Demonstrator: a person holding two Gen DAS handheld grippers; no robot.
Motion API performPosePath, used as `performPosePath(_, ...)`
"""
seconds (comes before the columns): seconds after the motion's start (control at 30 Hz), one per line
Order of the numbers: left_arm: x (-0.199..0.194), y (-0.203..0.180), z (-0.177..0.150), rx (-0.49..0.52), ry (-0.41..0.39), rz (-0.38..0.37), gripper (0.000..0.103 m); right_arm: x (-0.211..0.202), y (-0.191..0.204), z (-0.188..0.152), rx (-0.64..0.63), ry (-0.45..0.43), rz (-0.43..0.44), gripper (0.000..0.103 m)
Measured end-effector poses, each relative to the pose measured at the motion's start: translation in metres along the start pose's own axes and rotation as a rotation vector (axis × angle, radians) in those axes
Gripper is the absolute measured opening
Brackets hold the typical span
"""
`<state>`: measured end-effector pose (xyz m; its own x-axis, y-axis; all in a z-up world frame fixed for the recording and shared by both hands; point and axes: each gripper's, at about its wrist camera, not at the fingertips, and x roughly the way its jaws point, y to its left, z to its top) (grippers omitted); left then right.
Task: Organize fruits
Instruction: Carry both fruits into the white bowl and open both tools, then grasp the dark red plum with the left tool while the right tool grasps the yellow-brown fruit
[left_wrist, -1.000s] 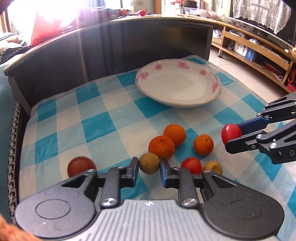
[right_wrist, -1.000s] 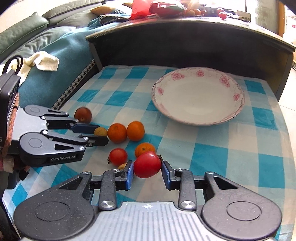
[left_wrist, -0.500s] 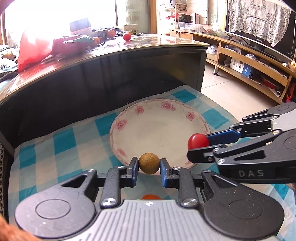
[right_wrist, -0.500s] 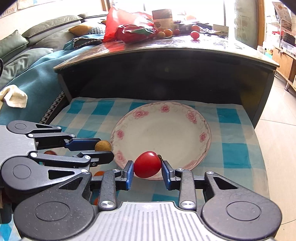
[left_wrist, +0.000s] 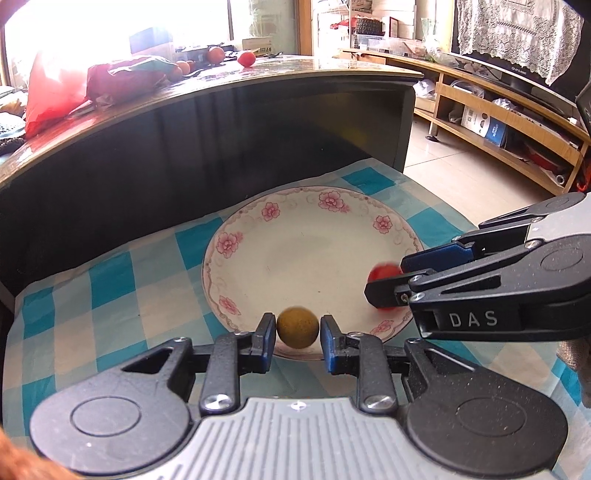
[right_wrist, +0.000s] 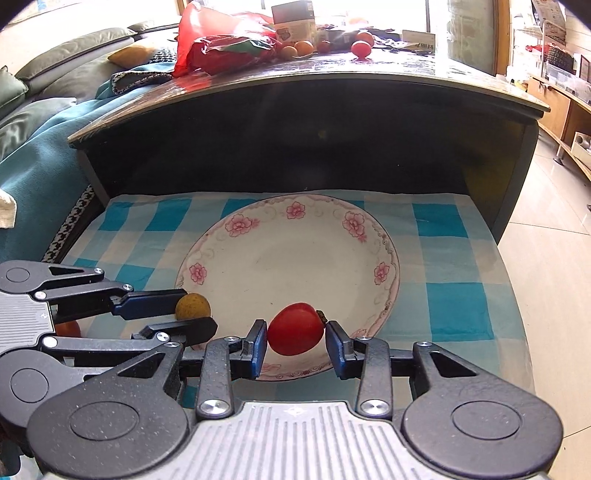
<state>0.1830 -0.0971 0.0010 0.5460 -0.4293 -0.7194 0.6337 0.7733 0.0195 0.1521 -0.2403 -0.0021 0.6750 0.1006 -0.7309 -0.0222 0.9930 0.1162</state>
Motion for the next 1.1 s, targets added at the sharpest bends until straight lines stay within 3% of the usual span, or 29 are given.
performPosePath(0.1,0.001,-0.001,0.000,0.003,0.001,0.005,0.039,-0.001,-0.002,0.002,0.008,-0.007,0.007,0.038)
performPosePath(0.6,-0.032,0.016,0.000,-0.026,-0.043,0.052,0.040,-0.021,0.000,-0.004,-0.014,-0.030,-0.006,0.038)
performPosePath(1.1,-0.078,0.045,-0.034,-0.056,-0.038,0.089,0.040,-0.042,0.041,-0.030,-0.076,0.025,0.089,0.040)
